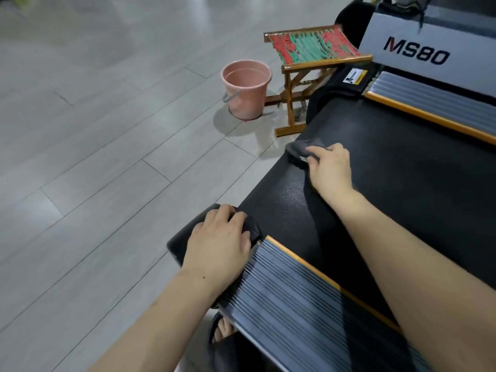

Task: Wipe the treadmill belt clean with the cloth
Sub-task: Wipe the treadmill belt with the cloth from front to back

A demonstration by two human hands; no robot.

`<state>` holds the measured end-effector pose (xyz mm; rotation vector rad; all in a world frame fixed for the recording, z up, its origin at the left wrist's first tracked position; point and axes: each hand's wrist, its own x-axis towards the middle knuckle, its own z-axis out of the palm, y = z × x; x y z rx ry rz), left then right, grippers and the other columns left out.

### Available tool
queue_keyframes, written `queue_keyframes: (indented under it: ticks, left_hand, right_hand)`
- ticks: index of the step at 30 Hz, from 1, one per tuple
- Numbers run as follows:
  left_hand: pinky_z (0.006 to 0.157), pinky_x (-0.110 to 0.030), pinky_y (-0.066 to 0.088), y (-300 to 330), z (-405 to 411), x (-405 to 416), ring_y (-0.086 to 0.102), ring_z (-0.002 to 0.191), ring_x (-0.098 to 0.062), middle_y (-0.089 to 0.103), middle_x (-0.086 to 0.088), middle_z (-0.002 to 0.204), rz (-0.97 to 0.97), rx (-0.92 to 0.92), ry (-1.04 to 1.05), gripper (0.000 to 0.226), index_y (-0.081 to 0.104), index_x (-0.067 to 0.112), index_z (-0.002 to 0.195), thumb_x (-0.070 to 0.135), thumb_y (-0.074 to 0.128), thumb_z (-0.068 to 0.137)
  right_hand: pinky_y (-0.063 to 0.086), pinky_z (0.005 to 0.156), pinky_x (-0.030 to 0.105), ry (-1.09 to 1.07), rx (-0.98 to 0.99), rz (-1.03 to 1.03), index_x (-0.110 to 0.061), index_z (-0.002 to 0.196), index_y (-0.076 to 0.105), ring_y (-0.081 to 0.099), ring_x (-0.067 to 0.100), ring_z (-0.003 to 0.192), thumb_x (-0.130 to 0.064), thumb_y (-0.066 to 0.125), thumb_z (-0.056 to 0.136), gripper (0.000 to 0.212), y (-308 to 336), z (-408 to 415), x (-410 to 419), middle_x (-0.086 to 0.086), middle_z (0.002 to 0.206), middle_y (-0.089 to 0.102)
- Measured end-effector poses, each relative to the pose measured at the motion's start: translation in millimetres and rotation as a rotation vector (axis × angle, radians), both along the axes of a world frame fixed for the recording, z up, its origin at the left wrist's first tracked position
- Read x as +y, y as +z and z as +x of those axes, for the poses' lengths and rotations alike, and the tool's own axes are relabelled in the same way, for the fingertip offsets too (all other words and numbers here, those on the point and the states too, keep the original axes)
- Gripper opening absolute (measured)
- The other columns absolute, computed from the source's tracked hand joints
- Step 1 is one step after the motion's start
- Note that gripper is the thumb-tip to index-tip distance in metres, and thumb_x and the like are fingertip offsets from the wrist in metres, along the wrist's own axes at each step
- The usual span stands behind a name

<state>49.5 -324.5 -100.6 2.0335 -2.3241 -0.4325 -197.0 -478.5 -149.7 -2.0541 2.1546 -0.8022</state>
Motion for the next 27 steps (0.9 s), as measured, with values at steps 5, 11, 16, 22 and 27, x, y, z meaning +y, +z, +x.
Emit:
queue_keyframes:
  ticks: [5, 11, 16, 22, 27]
  left_hand:
    - [0.095, -0.041, 0.048, 3.2, 1.7, -3.5, 0.050, 0.121, -0.021, 0.052, 0.003, 0.130, -0.001, 0.023, 0.018, 0.040, 0.053, 0.023, 0.135, 0.037, 0.041, 0.100]
    - [0.093, -0.040, 0.048, 3.1, 2.4, -2.9, 0.052, 0.116, -0.020, 0.053, 0.005, 0.128, -0.011, 0.019, 0.018, 0.034, 0.060, 0.022, 0.124, 0.036, 0.040, 0.101]
    - [0.093, -0.041, 0.047, 7.3, 3.0, -1.7, 0.052, 0.117, -0.020, 0.053, 0.005, 0.129, 0.003, 0.020, 0.011, 0.035, 0.060, 0.022, 0.126, 0.036, 0.040, 0.101]
    - [0.093, -0.043, 0.047, 7.8, 1.4, -0.8, 0.051, 0.119, -0.022, 0.053, 0.003, 0.129, 0.015, 0.031, 0.008, 0.035, 0.060, 0.021, 0.126, 0.035, 0.041, 0.101]
    - [0.090, -0.043, 0.047, 3.5, 0.8, -0.6, 0.049, 0.119, -0.023, 0.052, 0.002, 0.127, -0.002, 0.040, 0.023, 0.034, 0.059, 0.020, 0.126, 0.034, 0.042, 0.101]
  right_hand:
    - [0.048, 0.084, 0.037, 0.316, -0.037, 0.001, -0.023, 0.114, 0.072, 0.049, 0.031, 0.093, -0.022, 0.064, 0.092, 0.023, 1.2, 33.5, 70.4, 0.012, 0.100, 0.051]
    - [0.049, 0.077, 0.031, 0.609, 0.004, 0.096, -0.031, 0.121, 0.065, 0.045, 0.017, 0.094, -0.025, 0.063, 0.093, 0.029, 14.4, 18.9, 125.0, -0.002, 0.100, 0.046]
    - [0.049, 0.080, 0.034, 0.498, 0.075, 0.131, -0.038, 0.140, 0.050, 0.042, 0.018, 0.101, -0.026, 0.053, 0.097, 0.045, 22.9, 44.6, 83.9, -0.001, 0.108, 0.038]
    - [0.042, 0.083, 0.029, 0.623, 0.015, 0.195, -0.037, 0.122, 0.068, 0.042, 0.018, 0.097, -0.036, 0.059, 0.097, 0.028, 20.2, 18.0, 114.5, -0.004, 0.101, 0.043]
    - [0.045, 0.077, 0.033, 0.679, 0.038, 0.163, -0.038, 0.116, 0.072, 0.045, 0.018, 0.090, -0.032, 0.065, 0.093, 0.025, 16.3, -23.3, 147.3, -0.006, 0.099, 0.046]
